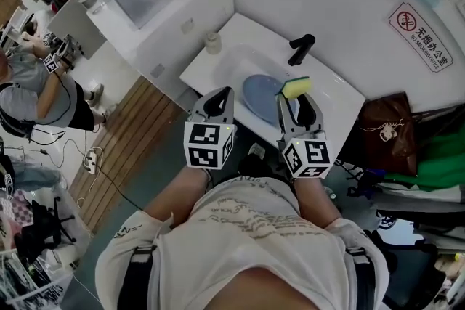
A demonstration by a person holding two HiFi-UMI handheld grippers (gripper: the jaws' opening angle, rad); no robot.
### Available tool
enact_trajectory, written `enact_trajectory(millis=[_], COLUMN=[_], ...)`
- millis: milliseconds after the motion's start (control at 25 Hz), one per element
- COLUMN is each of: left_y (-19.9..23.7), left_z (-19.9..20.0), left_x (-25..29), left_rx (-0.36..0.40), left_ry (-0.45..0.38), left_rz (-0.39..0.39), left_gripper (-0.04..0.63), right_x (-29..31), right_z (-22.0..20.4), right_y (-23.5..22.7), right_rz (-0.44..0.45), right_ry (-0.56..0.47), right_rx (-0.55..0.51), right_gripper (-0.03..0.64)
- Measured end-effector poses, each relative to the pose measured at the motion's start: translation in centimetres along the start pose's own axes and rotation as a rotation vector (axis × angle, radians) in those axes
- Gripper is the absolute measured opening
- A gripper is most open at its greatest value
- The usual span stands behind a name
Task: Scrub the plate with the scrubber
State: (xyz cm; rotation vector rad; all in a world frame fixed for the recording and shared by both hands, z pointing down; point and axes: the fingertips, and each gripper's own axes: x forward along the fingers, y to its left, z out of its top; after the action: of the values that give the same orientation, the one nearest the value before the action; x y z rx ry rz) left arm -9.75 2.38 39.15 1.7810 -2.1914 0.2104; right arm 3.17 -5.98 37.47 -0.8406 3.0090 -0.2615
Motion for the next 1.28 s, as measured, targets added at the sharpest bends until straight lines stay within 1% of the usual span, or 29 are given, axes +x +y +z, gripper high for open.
enact_trajectory(millis=[160,320,520,680,760,920,1080,1200,1280], left_y=[0.8,1.3,1.5,2.2,2.2,1.9,2.1,2.1,2.7], left_z=[0.4,0.8,0.1,-0.6,-0.9,-1.4,-2.1,-3.4,-4.6], left_x=[3.3,6.4,9.9,12.0,13.0,14.8,16.5,17.8,18.7], left_rx=[0.000,0.016,0.046,0.038,0.040,0.043,0.070,0.076,0.046], left_ry=[0.024,0.055,0.121,0.174,0.196,0.229,0.271,0.333,0.387], left_rz=[-0.021,-0.041,-0.069,-0.073,-0.090,-0.143,-0.208,-0.292,-0.332], left_gripper=[0.023,0.023,0.023,0.023,0.023,0.023,0.023,0.023,0.023], right_x=[2.3,3.9,5.1,5.7,6.0,6.2,6.1,5.6,5.7], right_z=[-0.5,-0.7,-1.2,-1.8,-2.1,-3.5,-4.8,-5.3,-5.6], right_y=[-1.5,-3.6,-7.1,-9.4,-10.1,-10.9,-11.4,-11.7,-11.9], right_rz=[-0.009,-0.031,-0.072,-0.103,-0.117,-0.157,-0.212,-0.285,-0.325], right_ry=[0.026,0.043,0.064,0.087,0.097,0.131,0.167,0.187,0.192], right_rx=[-0.001,0.010,0.023,0.034,0.034,0.027,0.023,0.009,0.015], right_gripper=[0.199,0.199,0.199,0.199,0.199,0.199,0.199,0.201,0.201])
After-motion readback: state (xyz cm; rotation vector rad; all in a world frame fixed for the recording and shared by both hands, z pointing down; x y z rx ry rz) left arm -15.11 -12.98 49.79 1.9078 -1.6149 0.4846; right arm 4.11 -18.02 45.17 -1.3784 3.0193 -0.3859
